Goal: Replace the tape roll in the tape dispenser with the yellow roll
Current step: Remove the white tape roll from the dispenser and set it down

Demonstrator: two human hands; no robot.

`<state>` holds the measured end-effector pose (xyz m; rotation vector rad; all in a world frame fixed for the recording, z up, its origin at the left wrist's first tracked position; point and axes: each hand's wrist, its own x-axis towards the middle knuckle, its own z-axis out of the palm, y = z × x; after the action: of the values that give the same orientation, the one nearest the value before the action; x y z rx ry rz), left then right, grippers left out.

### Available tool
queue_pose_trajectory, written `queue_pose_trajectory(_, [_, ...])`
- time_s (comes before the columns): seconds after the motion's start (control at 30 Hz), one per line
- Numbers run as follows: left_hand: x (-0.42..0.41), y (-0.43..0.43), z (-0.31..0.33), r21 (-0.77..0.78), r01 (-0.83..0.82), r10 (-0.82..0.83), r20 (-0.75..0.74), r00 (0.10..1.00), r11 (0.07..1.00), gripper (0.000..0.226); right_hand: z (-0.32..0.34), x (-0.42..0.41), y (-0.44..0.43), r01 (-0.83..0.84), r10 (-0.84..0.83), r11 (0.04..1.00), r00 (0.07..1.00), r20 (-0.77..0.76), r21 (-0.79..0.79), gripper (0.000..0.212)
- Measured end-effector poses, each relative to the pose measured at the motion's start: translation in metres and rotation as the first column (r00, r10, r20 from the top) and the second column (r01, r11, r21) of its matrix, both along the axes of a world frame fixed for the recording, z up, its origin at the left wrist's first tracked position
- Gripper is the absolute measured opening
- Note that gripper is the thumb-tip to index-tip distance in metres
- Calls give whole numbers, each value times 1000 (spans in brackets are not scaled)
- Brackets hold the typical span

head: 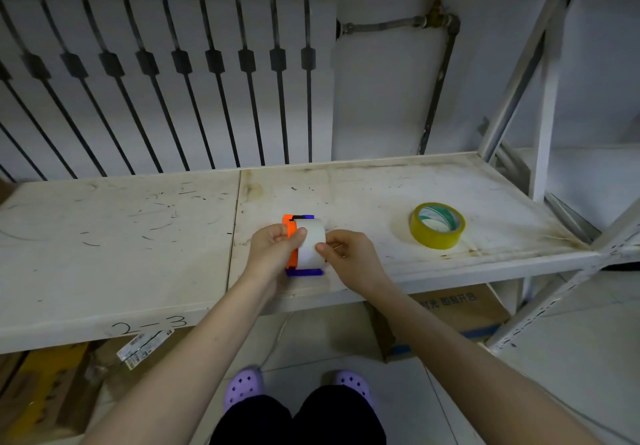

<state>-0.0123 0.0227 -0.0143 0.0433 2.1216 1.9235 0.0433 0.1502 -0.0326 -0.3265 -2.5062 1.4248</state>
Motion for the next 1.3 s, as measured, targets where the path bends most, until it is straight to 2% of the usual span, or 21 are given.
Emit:
queue_pose_trajectory(0.07, [5, -2, 4, 35, 9, -10, 21, 1000, 999, 20, 3, 6, -1, 9, -10, 1000, 1000, -20, -29, 18])
queue_pose_trajectory(0.17, [13, -6, 16, 184, 22, -38, 84, 996, 983, 13, 6, 17, -4, 3, -9, 998, 996, -86, -63, 20])
queue_pose_trajectory(0.27, [22, -9, 35, 293, 25, -58, 106, 993, 956, 11, 6, 27, -6, -17, 7, 995, 995, -101, -98, 35])
queue_pose_trajectory(0.37, [32, -10, 54, 346, 1, -41, 106, 994, 938, 11, 7, 37, -9, -16, 1, 996, 984, -181, -84, 49])
queue_pose_trajectory(0.53, [39, -17, 74, 404, -10, -31, 94, 995, 915, 7, 7, 45, -15, 130, -138, 990, 950, -281, -46, 64])
queue_pose_trajectory(0.7, [52, -21, 75, 315, 38, -38, -7, 999, 948, 7, 10, 48, -12, 66, -60, 997, 985, -162, 33, 56])
queue_pose_trajectory(0.8, [58, -23, 71, 285, 37, -32, -22, 999, 958, 7, 23, 58, -15, -23, 29, 999, 970, -240, 26, 56])
queue_pose_trajectory(0.9, [66, -24, 67, 260, 63, -52, -48, 997, 964, 6, 35, 73, -22, -138, 134, 990, 949, -285, 6, 46])
queue_pose_trajectory(1.1, [79, -24, 60, 248, 84, -75, -49, 996, 965, 10, 41, 88, -27, -28, -9, 991, 960, -279, -127, 10])
queue_pose_trajectory(1.23, [82, -26, 55, 178, 89, -78, -67, 995, 980, 18, 41, 94, -20, -73, 12, 965, 973, -232, -253, 2])
queue_pose_trajectory(1.3, [82, -26, 50, 154, 90, -80, -71, 994, 984, 23, 40, 94, -17, -58, 4, 964, 978, -207, -258, 4])
